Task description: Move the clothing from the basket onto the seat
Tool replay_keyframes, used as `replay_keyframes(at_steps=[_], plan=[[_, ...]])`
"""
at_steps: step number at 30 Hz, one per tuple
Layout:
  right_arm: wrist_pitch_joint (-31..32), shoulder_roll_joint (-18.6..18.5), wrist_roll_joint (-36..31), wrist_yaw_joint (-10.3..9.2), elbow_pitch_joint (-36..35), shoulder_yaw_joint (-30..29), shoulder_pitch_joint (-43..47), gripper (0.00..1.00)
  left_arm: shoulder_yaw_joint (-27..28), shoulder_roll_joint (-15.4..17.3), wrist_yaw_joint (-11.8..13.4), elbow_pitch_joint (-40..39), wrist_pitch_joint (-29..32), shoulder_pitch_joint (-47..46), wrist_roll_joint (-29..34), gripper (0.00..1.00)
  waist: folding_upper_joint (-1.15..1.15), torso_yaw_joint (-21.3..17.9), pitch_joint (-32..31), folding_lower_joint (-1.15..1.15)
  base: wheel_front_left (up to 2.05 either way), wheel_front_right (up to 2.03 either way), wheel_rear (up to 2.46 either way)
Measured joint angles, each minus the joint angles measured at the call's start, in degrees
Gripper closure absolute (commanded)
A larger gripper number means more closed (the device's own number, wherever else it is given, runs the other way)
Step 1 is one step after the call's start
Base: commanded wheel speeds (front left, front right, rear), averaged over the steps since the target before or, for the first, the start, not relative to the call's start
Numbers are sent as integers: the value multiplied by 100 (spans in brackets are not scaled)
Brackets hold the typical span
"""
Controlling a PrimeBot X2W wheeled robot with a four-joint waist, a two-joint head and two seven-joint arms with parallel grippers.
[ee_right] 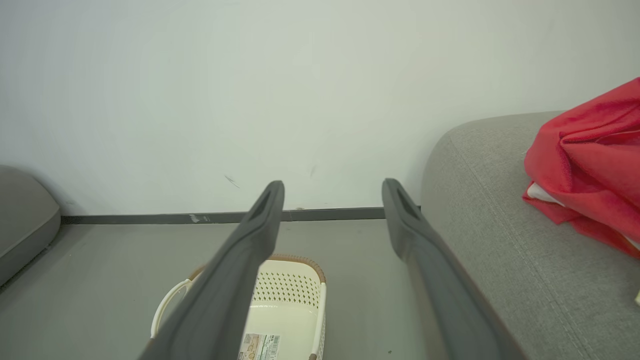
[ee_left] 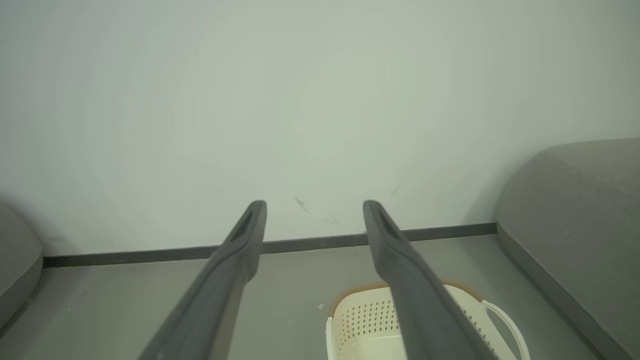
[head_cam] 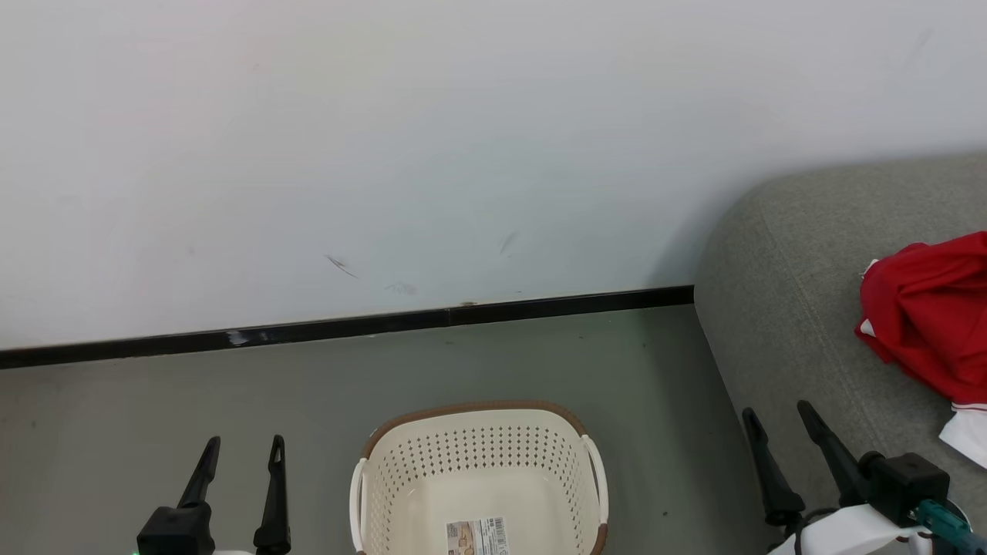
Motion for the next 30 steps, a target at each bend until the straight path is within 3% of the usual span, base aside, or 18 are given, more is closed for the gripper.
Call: replay_keyframes(at_steps=[13,14,23,30], plan=[[0,24,-47,0,-110,-43,120,0,-37,51,-49,11,0,0,141,0,0,42,50,0,0,0,0],[0,27,-47,0,-100,-43,124,100,-38,44,-48,22,1,2,140,100,0,44,54,0,0,0,0],[16,107,82,0,190,8,293,100,-113,-177,-89,267,13,143,16,100,0,45,57,0,0,0,0],[30,105,655,0,111,105,324,100,-2,-227,-230,248,121,143,-570,100,0,40,75,1,0,0,0]])
